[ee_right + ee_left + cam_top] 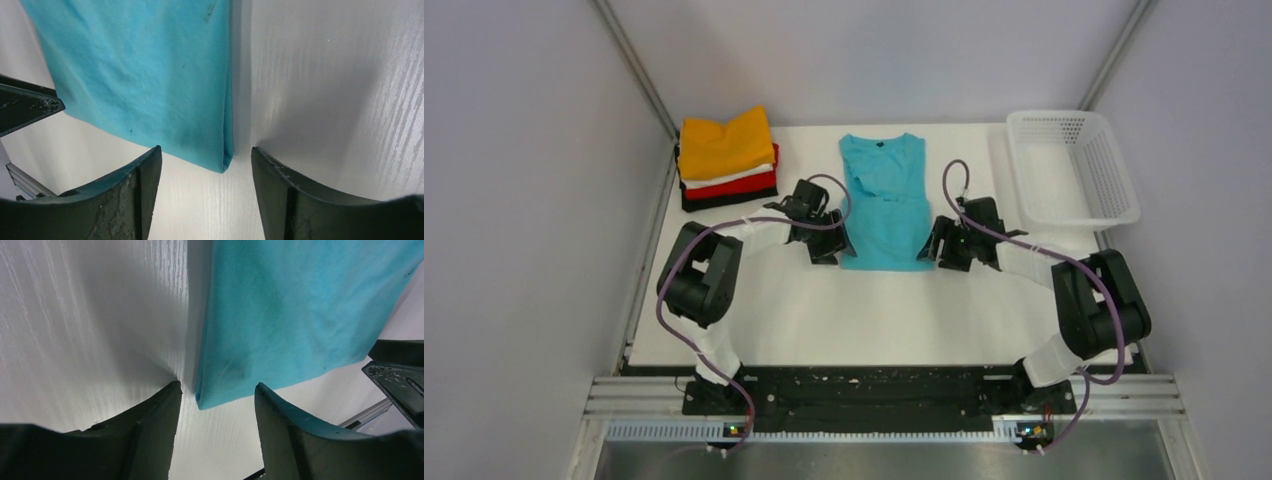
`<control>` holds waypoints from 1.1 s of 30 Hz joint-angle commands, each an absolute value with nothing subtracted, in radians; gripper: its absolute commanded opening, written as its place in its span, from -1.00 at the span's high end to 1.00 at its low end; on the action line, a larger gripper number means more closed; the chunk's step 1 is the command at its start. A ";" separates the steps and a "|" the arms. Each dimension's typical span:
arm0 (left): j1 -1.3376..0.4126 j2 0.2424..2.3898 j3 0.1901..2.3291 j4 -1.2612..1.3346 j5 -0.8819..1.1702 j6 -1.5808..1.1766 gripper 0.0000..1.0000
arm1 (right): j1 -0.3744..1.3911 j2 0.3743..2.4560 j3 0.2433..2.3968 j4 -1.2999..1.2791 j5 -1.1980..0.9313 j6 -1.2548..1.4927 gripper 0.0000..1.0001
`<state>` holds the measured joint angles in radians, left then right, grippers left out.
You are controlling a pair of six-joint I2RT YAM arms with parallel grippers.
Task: Fold and stack the t-shirts
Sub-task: Grab one side of the 2/3 rectangular tshirt with both arms
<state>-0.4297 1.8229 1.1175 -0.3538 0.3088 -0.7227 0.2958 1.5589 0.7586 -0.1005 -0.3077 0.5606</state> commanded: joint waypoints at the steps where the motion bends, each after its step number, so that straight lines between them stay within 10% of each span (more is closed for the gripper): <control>1: -0.439 1.853 1.100 -0.288 0.317 -0.745 -0.13 | 0.290 1.569 0.722 -0.057 -0.291 0.588 -0.23; 9: -0.452 1.894 1.084 -0.303 0.315 -0.744 0.37 | 0.291 1.600 0.697 -0.030 -0.296 0.596 0.14; 30: -0.482 1.836 0.990 -0.369 0.244 -0.746 0.39 | 0.291 1.581 0.625 -0.052 -0.286 0.596 0.37; 33: -0.489 1.846 0.996 -0.371 0.251 -0.744 0.67 | 0.290 1.586 0.623 -0.051 -0.299 0.594 0.46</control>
<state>-0.4679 1.8153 1.0363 -0.2665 0.3111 -0.7620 0.2958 1.5734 0.6670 0.0505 -0.3275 0.6136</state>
